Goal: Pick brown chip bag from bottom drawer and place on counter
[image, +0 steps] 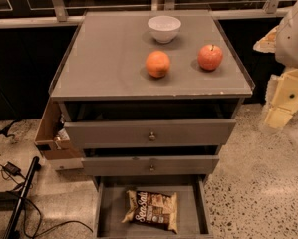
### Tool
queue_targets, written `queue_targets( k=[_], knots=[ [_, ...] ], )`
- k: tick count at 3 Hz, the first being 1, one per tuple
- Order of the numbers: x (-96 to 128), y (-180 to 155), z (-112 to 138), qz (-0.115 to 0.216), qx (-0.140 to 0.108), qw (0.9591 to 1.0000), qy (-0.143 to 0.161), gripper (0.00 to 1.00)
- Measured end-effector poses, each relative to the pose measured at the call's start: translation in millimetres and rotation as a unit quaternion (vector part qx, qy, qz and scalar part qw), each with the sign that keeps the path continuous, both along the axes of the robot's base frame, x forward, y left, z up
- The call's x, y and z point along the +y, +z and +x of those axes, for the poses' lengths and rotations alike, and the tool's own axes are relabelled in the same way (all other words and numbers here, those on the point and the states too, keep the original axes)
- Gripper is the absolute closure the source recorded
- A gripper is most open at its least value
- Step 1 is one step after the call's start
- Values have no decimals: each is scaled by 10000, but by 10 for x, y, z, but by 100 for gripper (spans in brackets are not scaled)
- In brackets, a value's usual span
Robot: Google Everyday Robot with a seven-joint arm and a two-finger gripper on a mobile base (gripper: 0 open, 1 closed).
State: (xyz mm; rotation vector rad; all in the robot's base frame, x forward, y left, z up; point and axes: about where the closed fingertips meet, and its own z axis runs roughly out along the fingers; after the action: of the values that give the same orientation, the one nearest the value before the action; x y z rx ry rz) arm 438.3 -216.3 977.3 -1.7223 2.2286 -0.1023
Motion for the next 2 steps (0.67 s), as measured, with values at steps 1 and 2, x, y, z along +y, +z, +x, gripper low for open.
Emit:
queue_targets(
  k=[1, 2],
  knots=[
    [0, 0, 0, 0, 0, 10000, 0, 0],
    [0, 0, 0, 0, 0, 10000, 0, 14]
  ],
)
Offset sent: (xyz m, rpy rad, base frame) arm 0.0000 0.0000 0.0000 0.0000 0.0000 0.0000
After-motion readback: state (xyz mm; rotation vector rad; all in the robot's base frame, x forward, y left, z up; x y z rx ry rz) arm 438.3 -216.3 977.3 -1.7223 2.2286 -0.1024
